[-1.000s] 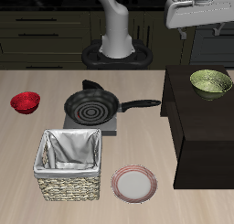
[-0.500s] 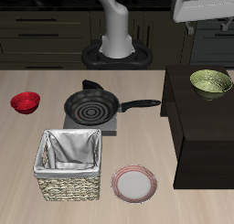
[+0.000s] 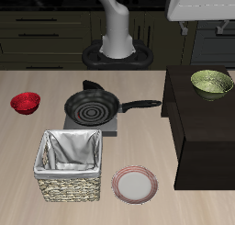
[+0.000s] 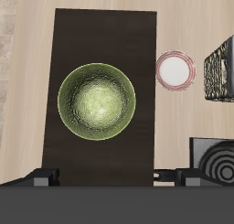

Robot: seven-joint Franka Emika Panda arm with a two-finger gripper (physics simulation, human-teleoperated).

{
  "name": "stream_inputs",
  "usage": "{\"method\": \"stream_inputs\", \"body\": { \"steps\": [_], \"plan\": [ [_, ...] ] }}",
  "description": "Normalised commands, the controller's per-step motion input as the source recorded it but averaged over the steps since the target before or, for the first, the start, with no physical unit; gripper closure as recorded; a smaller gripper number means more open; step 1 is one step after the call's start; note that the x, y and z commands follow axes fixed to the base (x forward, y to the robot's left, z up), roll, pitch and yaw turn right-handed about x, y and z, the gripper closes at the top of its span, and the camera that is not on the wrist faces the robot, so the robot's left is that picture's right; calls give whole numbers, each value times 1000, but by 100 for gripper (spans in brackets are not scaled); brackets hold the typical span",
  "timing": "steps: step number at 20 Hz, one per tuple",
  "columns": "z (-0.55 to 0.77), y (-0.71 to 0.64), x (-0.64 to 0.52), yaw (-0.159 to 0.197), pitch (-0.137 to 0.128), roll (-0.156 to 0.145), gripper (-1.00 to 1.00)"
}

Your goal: Place the green bowl in the basket

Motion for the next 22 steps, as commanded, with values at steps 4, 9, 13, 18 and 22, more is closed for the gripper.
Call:
{"method": "stream_inputs", "body": {
  "steps": [4,9,13,18,22],
  "plan": [
    [27,-159,261,4,2,-42,-100],
    [-53,-92,247,24,-36,-22,-100],
    [-267,-22,142,2,41,0,-100],
    [-316,58,15,-13,46,4,-100],
    [-252,21,29,3,21,10,-100]
  ]
}}
